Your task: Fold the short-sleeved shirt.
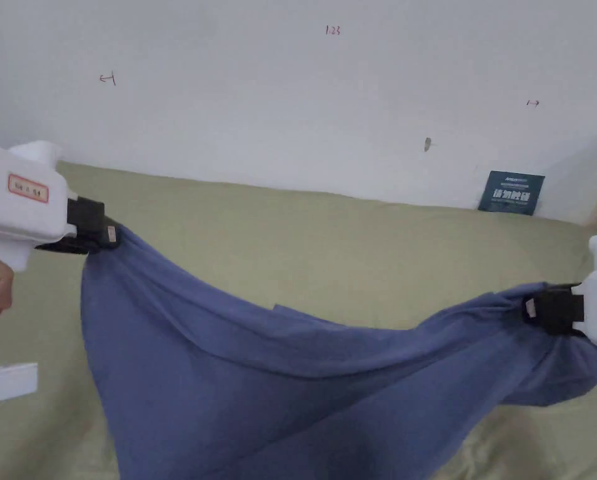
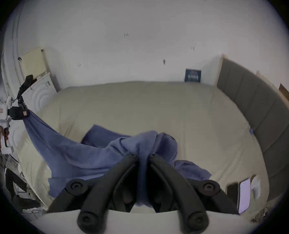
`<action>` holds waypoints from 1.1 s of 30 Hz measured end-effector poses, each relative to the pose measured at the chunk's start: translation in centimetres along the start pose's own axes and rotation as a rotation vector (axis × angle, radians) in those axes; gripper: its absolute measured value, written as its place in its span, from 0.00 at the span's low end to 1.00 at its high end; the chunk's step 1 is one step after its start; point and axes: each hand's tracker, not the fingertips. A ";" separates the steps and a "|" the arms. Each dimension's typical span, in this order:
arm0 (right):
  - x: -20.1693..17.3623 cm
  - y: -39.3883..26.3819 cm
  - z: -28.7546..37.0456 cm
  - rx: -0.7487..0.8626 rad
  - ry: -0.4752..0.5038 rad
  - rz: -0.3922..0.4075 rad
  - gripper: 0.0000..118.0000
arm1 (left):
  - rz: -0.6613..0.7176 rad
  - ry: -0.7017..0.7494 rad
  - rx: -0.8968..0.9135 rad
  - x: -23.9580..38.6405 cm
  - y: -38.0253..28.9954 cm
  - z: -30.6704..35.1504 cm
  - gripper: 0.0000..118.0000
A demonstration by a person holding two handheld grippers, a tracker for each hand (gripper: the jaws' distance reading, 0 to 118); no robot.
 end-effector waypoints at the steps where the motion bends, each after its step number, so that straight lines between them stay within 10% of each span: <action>1: -0.1 1.0 0.2 0.007 0.003 0.001 0.04 | 0.004 0.008 0.021 -0.4 1.2 0.3 0.02; 18: 1.2 16.2 0.5 0.250 -0.013 -0.028 0.04 | -0.058 0.123 0.282 -5.2 15.9 4.3 0.02; 33: 1.2 13.7 -5.0 0.196 -0.003 -0.051 0.04 | 0.039 0.125 0.187 -9.5 13.3 -0.7 0.02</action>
